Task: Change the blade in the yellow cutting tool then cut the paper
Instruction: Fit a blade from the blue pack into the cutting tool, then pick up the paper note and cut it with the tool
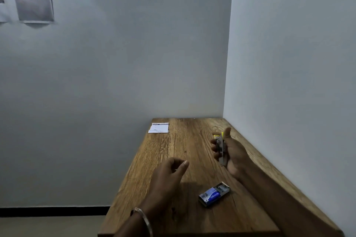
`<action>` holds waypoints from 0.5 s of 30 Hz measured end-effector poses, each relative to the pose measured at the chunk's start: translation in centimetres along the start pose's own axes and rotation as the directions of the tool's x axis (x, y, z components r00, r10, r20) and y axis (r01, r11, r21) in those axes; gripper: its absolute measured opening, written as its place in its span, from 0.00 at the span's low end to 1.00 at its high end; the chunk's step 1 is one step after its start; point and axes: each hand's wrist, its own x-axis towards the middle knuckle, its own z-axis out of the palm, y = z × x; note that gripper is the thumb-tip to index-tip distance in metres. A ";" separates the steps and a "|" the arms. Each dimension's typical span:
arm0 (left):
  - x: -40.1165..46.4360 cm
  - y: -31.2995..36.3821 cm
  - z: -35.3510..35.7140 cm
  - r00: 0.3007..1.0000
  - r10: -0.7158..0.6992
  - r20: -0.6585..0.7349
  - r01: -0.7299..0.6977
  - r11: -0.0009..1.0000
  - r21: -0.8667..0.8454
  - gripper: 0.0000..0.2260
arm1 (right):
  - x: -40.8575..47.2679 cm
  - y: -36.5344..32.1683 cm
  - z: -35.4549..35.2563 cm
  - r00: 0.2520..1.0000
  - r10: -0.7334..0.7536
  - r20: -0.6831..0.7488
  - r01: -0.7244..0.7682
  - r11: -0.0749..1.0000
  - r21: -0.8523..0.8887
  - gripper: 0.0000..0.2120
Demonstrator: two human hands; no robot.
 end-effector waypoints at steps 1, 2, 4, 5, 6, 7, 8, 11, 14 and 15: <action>-0.1 -0.4 -0.3 1.000 -0.016 0.025 0.015 0.999 0.034 0.08 | 0.1 -0.6 -0.5 0.998 -0.049 -0.032 0.044 0.987 -0.155 0.33; -0.2 -0.8 -0.6 0.999 -0.029 0.044 0.026 0.998 0.060 0.08 | 0.1 -1.0 -1.1 0.995 -0.098 -0.035 0.078 0.927 -0.367 0.32; -0.4 -1.4 -0.9 0.998 -0.020 0.061 0.014 0.995 0.102 0.07 | -0.4 -1.4 -2.4 0.992 -0.119 0.050 0.119 0.693 -0.711 0.27; -0.5 -1.6 -1.0 0.998 -0.004 0.066 -0.004 0.993 0.119 0.07 | -0.5 -1.3 -3.0 0.989 -0.107 0.106 0.149 0.588 -0.795 0.25; -0.6 -1.7 -0.9 0.997 0.015 0.071 -0.024 0.991 0.130 0.05 | -0.5 -1.0 -3.5 0.984 -0.100 0.148 0.178 0.510 -0.842 0.24; -0.7 -1.8 -0.9 0.997 0.030 0.077 -0.041 0.990 0.137 0.03 | -0.6 -0.6 -3.9 0.979 -0.103 0.178 0.205 0.434 -0.877 0.25; -0.8 -1.8 -0.8 0.996 0.041 0.085 -0.053 0.988 0.143 0.02 | -0.8 -0.3 -4.2 0.974 -0.114 0.197 0.225 0.346 -0.911 0.26; -0.9 -2.1 -0.6 0.993 0.070 0.091 -0.085 0.981 0.176 0.03 | -1.2 1.1 -4.7 0.963 -0.142 0.227 0.251 0.181 -0.951 0.29; -0.8 -2.4 -0.6 0.992 0.093 0.089 -0.109 0.977 0.185 0.04 | -1.7 2.4 -4.9 0.959 -0.169 0.228 0.258 0.183 -0.949 0.27; -0.8 -2.4 -0.6 0.991 0.096 0.090 -0.112 0.975 0.190 0.05 | -1.8 2.7 -4.9 0.957 -0.182 0.225 0.259 0.195 -0.946 0.27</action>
